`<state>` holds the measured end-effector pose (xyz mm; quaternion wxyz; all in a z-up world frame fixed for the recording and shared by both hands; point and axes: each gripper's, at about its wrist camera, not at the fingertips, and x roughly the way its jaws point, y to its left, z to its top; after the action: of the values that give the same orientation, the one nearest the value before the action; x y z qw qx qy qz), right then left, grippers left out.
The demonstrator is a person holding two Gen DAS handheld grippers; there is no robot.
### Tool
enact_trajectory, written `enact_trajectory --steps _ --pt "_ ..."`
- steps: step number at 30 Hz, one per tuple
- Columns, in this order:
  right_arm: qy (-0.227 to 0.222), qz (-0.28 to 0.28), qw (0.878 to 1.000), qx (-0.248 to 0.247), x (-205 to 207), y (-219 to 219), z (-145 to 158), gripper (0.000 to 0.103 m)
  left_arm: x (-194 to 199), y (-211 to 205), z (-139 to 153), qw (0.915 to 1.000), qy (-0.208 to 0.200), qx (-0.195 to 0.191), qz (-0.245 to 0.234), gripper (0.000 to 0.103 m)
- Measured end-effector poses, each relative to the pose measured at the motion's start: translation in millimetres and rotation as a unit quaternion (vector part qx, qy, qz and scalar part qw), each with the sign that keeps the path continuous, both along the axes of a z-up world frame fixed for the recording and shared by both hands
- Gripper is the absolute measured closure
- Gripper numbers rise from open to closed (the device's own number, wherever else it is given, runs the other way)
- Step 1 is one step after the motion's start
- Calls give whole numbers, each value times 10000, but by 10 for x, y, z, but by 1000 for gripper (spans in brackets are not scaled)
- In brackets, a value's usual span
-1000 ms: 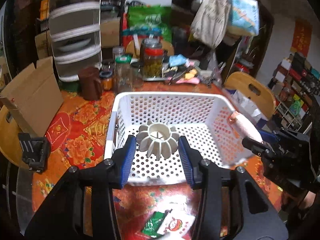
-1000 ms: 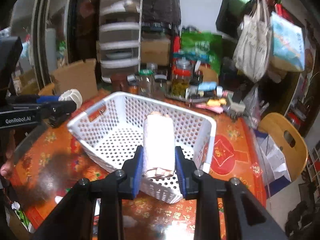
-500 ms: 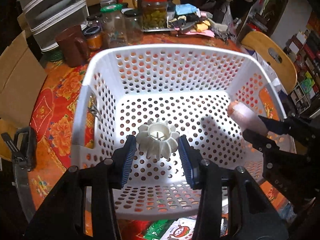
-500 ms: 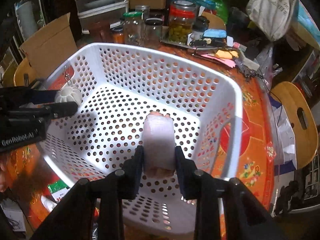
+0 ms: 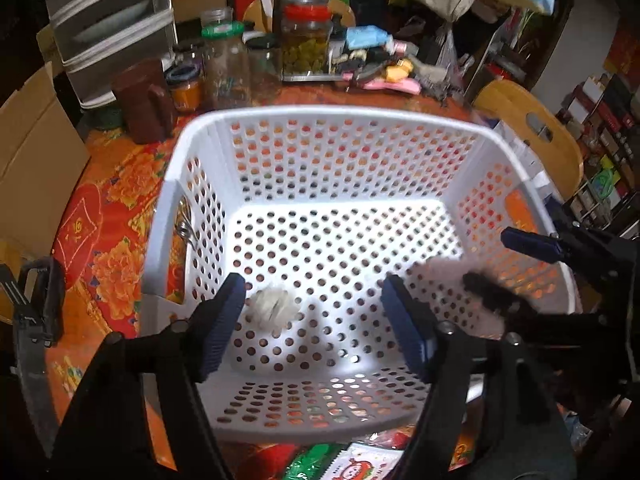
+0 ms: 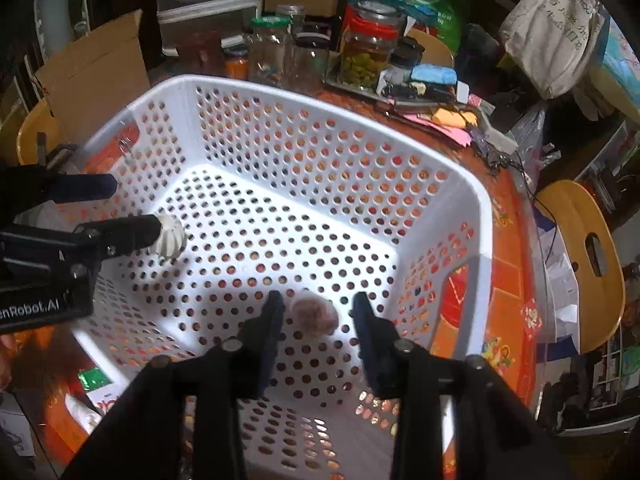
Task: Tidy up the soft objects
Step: 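Carry both held items into the white basket and open both tools, then withdraw both open tools from the basket back toward the table items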
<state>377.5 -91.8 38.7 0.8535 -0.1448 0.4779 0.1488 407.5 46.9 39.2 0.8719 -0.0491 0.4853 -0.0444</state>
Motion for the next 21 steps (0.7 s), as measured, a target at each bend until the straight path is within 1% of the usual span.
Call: enact_trajectory --steps 1,2,3,4,7,10,11,12,13,15,21 --pt "-81 5 10000 8 -21 -9 31 37 -46 11 58 9999 -96 -60 -5 28" --pt "-149 -9 9999 29 -42 -21 63 35 -85 18 103 9998 -160 -80 1 26" --pt "-200 -12 9997 100 -71 -41 100 35 -136 26 157 9997 -232 -82 3 21" --pt "-238 13 9996 176 -97 -56 131 35 -195 25 212 9995 -311 -56 1 20" --pt "-490 3 9980 409 -227 -159 260 35 -415 50 418 9976 -646 227 109 19" --pt "-732 -11 9940 817 -403 -276 395 34 -611 99 578 9959 -882 177 86 18" --pt "-802 -17 9927 897 -455 -299 430 31 -689 120 629 9952 -962 170 89 17" --pt "-921 -19 9910 972 -532 -332 469 28 -763 127 684 9943 -1048 185 93 14" --pt "-1012 -20 9897 1013 -591 -354 499 26 -840 127 733 9932 -1136 222 107 10" --pt "-1126 -18 9874 1109 -698 -385 535 24 -1014 121 828 9905 -1332 317 107 8" --pt "-1547 84 9800 1248 -1109 -421 619 22 -1581 51 989 9839 -1753 345 -98 4"
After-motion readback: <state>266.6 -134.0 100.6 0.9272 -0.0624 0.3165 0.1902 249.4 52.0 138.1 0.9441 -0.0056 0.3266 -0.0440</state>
